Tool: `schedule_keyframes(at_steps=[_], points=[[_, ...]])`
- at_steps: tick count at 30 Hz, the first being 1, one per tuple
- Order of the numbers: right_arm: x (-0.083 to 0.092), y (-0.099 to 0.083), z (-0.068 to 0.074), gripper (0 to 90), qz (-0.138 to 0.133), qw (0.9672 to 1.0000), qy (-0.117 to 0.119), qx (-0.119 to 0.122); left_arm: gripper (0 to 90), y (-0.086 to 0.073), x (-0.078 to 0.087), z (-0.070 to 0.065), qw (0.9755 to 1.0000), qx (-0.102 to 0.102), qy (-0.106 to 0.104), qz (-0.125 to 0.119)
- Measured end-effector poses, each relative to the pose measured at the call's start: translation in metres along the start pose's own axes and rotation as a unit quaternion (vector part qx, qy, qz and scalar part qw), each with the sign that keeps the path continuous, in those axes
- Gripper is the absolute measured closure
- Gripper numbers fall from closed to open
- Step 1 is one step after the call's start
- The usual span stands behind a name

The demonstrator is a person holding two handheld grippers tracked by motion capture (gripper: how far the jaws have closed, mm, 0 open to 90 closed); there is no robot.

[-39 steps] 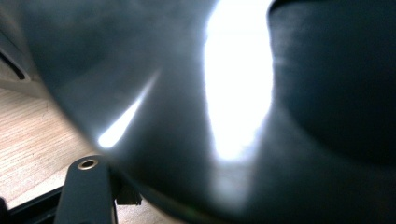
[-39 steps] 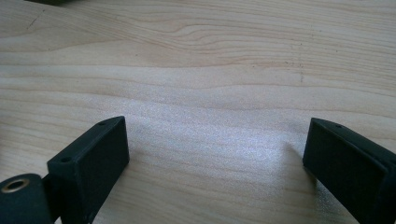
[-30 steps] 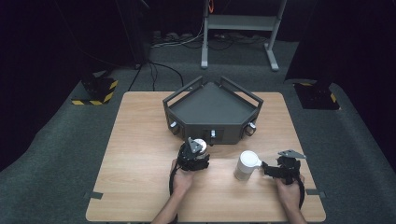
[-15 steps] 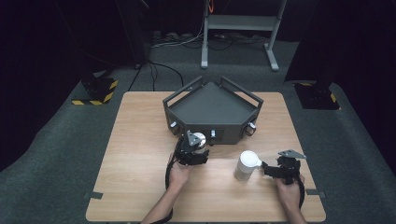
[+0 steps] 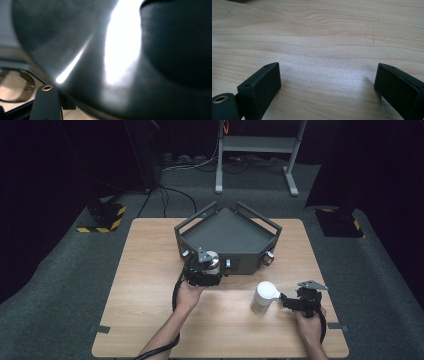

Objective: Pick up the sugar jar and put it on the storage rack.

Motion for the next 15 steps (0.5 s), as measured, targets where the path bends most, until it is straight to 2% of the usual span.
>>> schedule_keyframes(at_steps=[7, 15], points=[[0.0, 0.0, 0.0, 6.6, 0.0, 1.0, 0.0, 0.0, 31.4, 0.024, 0.017, 0.007, 0.9999, -0.003, -0.011, -0.011], [0.0, 0.0, 0.0, 6.6, 0.0, 1.0, 0.0, 0.001, 31.4, 0.049, 0.02, 0.011, 0.9999, -0.006, -0.002, -0.012]])
Point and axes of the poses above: each handheld gripper's, and its own axes: x roughly backward along the jaws, y roughly out of its top, z roughly to its left, the point moved 6 cm from there along -x, roughly forward along the jaws, and after that the axes turned 7 degrees about z, right-handed, at the moved point
